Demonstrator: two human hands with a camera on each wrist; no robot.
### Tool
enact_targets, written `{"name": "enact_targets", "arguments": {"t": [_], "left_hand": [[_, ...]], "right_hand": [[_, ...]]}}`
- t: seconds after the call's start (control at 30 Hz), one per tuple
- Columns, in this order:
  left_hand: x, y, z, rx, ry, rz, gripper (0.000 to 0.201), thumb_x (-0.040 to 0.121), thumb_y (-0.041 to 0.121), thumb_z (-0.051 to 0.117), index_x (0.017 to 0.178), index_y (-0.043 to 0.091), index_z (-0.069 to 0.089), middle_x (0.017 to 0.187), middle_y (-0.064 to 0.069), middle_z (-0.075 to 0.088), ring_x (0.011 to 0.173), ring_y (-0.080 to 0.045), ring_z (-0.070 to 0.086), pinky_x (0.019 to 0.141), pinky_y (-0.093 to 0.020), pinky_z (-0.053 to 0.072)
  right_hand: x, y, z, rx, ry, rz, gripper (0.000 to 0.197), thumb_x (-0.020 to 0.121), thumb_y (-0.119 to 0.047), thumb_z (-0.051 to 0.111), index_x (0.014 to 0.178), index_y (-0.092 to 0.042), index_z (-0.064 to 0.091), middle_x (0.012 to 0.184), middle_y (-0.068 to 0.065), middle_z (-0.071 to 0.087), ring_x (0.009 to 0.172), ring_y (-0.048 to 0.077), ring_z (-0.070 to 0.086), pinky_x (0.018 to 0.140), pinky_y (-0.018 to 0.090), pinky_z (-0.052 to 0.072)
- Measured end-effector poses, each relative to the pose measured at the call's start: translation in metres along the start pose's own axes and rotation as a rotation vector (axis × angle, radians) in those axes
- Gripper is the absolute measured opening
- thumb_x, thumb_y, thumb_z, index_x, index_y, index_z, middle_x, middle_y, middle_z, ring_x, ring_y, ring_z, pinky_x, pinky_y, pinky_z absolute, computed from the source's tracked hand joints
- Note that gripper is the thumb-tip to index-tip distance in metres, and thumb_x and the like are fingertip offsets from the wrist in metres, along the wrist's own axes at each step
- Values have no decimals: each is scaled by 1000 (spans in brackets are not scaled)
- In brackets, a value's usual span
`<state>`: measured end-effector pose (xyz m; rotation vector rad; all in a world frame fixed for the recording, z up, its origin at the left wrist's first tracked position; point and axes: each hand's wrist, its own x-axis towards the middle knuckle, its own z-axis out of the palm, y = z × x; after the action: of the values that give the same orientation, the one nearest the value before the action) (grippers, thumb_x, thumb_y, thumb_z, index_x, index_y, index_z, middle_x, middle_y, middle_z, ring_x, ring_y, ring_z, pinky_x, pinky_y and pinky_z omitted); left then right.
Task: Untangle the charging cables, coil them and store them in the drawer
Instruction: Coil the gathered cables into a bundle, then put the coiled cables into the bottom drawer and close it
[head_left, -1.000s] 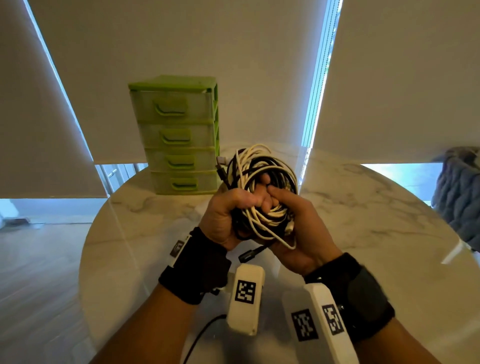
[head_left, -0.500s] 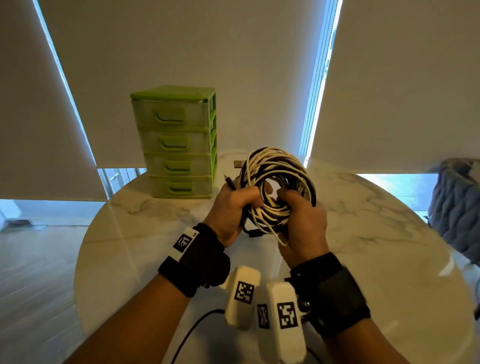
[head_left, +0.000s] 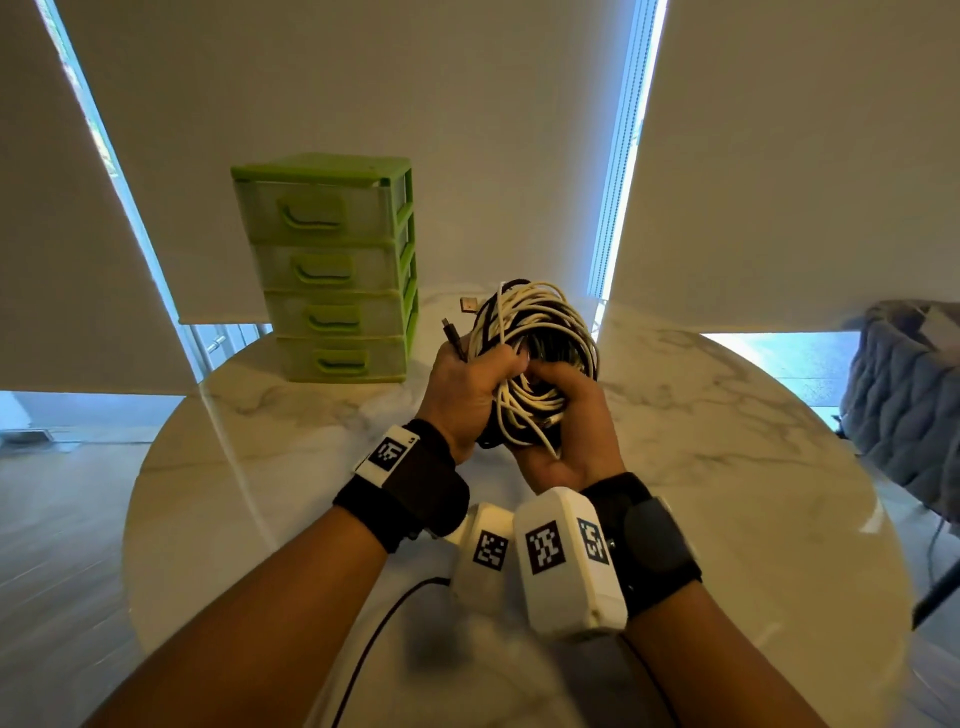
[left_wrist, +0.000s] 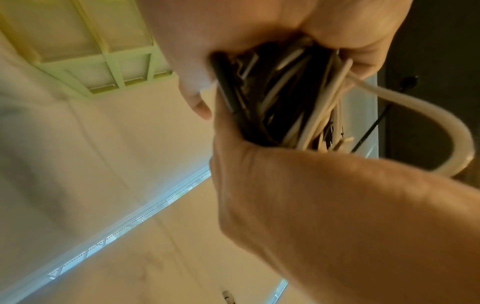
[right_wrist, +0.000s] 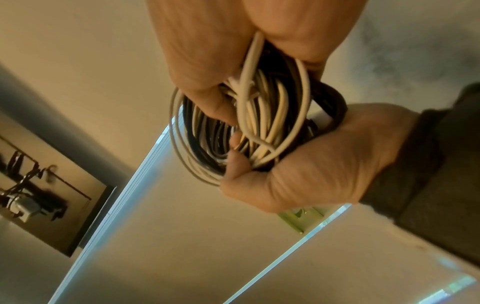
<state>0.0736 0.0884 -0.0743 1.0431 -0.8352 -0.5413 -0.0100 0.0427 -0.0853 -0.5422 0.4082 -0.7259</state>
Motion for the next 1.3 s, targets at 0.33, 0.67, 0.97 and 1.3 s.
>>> {"name": "enact_targets", "arguments": {"t": [0.33, 0.67, 0.97, 1.3], "left_hand": [[-4, 3, 5, 24, -112, 45, 10, 80, 6, 62, 81, 15, 68, 67, 6, 71, 69, -7, 68, 64, -20, 52], [30, 34, -75, 162, -88, -325, 73, 63, 63, 73, 122, 22, 58, 108, 0, 60, 106, -18, 56, 95, -37, 45], [59, 43, -198, 600, 555, -180, 24, 83, 17, 72, 105, 15, 62, 96, -4, 59, 85, -19, 55, 72, -27, 47], [150, 100, -185, 1345, 272, 206, 95, 68, 62, 75, 148, 38, 28, 156, -4, 21, 146, -31, 9, 116, -55, 20]], "right_hand": [[0, -8, 2, -71, 159, -139, 23, 85, -4, 54, 106, -6, 64, 94, 18, 72, 82, 29, 71, 64, 36, 56], [13, -29, -2, -220, 222, -249, 28, 83, -2, 54, 109, -1, 65, 86, 16, 66, 69, 27, 69, 57, 33, 55], [19, -23, 18, -449, -9, -304, 25, 83, 2, 50, 102, -4, 65, 84, 16, 67, 77, 31, 68, 67, 39, 57], [61, 21, 34, -381, -98, -15, 39, 85, 4, 44, 121, 0, 58, 93, 21, 70, 80, 34, 70, 70, 42, 59]]}}
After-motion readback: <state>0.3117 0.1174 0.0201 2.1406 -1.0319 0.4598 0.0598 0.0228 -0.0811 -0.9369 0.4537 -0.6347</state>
